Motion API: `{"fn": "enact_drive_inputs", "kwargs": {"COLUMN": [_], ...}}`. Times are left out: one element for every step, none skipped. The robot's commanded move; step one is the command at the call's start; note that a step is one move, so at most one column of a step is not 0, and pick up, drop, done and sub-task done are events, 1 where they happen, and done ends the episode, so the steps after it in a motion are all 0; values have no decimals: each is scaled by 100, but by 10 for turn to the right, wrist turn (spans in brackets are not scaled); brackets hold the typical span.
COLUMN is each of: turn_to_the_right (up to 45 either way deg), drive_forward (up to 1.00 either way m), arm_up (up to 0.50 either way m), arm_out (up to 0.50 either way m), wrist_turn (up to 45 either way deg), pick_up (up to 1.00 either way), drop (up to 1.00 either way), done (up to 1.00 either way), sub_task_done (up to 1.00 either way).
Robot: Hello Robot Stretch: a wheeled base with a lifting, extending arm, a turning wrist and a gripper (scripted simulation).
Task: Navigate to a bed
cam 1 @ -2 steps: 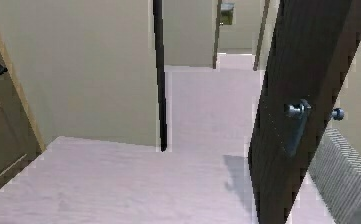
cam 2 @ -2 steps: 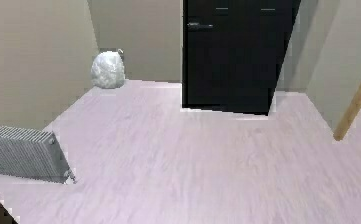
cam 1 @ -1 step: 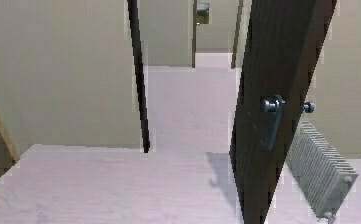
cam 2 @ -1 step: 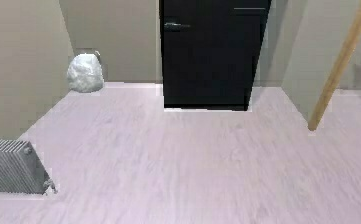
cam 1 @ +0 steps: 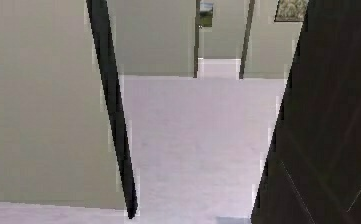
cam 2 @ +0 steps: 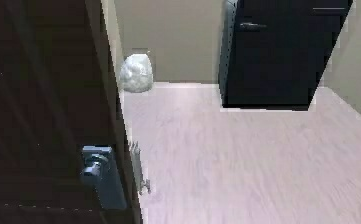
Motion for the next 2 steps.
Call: {"fn": "enact_drive_inputs", "kwargs": {"turn_to_the_right": [90,0], "drive_forward": [0,100], "arm_up": [0,0], "arm_out": [0,0], "wrist_turn": [0,0], "pick_up": [0,0], "drop": [0,0], "done": [0,0], "sub_task_done": [0,0]}}
